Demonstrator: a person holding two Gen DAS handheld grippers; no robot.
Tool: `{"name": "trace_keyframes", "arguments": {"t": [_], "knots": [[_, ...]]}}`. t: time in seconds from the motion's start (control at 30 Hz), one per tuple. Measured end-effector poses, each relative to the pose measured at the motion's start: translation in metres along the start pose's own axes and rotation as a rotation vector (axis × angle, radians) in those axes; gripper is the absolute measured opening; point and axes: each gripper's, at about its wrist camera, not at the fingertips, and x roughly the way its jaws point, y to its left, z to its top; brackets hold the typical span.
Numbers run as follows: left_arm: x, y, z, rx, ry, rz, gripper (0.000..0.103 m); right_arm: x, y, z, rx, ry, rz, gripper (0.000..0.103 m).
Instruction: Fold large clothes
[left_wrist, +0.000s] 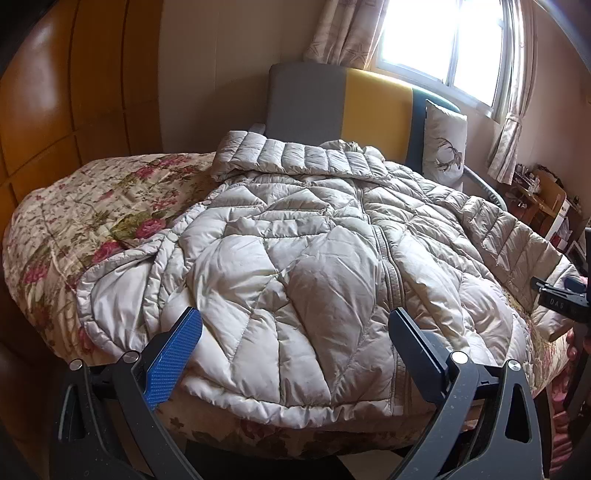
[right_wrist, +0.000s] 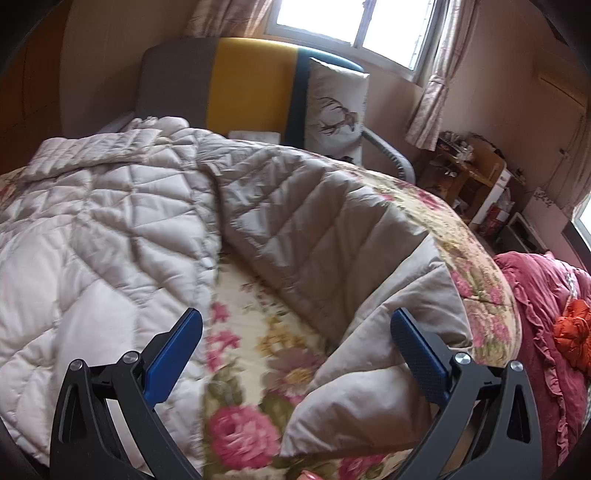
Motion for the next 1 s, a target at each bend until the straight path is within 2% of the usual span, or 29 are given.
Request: {"name": "trace_keyframes", "arguments": {"t": [0.1, 0.23, 0.33, 0.37, 0.47, 0.53, 0.63, 0.73, 0.87, 0.97, 1.0], "knots": [[0.002, 0.003, 0.001, -0.018, 0.016, -0.032, 0.1, 0.03, -0.031, 0.008, 0.017, 0.012, -0.115, 0.101], [0.009, 0.013, 0.004, -0.065, 0.055, -0.093, 0.1, 0.079, -0.074, 0.014, 0.064, 0.084, -0.245, 0.101], [0.012, 0.021, 0.003, -0.102, 0.046, -0.146, 0.1, 0.101, -0.102, 0.018, 0.137, 0.166, -0.359, 0.101], [0.012, 0.024, 0.002, -0.116, 0.035, -0.155, 0.1, 0.098, -0.106, 0.02, 0.185, 0.17, -0.336, 0.101], [0.009, 0.024, 0.003, -0.11, -0.003, -0.151, 0.1, 0.069, -0.089, 0.033, 0.26, 0.103, -0.133, 0.101], [0.009, 0.019, 0.009, -0.056, -0.015, -0.122, 0.1, 0.049, -0.054, 0.047, 0.215, 0.053, -0.027, 0.101], [0.011, 0.014, 0.026, 0.007, -0.004, -0.118, 0.1, 0.032, 0.014, 0.071, 0.121, 0.009, 0.105, 0.101], [0.013, 0.014, 0.049, 0.045, -0.011, -0.097, 0.1, 0.035, 0.079, 0.088, 0.053, 0.009, 0.224, 0.101], [0.026, 0.012, 0.087, 0.099, -0.005, -0.077, 0.1, 0.062, 0.131, 0.089, 0.018, 0.042, 0.321, 0.101], [0.038, 0.004, 0.113, 0.183, -0.023, -0.099, 0.1, 0.086, 0.159, 0.076, -0.054, 0.079, 0.29, 0.101], [0.047, -0.001, 0.122, 0.228, -0.028, -0.072, 0.1, 0.096, 0.161, 0.068, -0.072, 0.09, 0.275, 0.101]]}}
